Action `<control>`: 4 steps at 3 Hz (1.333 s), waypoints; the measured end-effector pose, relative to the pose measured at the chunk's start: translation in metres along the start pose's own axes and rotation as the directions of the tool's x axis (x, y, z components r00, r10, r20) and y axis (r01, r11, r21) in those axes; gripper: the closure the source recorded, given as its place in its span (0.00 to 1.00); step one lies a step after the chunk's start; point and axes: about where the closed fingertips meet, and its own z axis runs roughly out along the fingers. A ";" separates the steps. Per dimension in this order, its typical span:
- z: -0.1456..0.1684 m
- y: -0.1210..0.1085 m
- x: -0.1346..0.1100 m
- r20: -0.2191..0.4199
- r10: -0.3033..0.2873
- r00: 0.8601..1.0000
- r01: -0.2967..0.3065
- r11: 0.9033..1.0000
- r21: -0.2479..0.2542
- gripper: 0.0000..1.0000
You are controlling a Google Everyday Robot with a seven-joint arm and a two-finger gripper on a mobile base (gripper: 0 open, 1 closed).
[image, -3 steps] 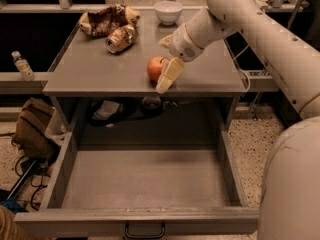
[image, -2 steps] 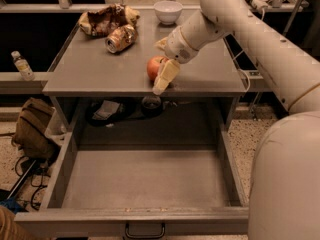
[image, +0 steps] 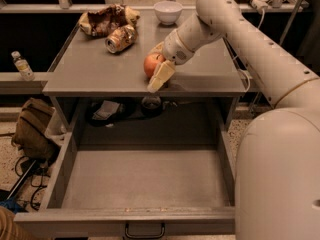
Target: Place apple into top drawer
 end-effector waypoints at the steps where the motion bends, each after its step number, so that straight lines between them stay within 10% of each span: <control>1: 0.000 0.000 0.000 0.000 0.000 1.000 0.000 1.000 0.000 0.64; 3: -0.012 -0.002 -0.008 0.000 0.000 1.000 0.000 1.000 0.000 1.00; 4: -0.012 -0.002 -0.008 0.000 0.000 1.000 0.000 1.000 0.000 1.00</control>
Offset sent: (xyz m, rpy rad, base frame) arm 0.0000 0.0000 0.0000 0.0000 0.0000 0.0001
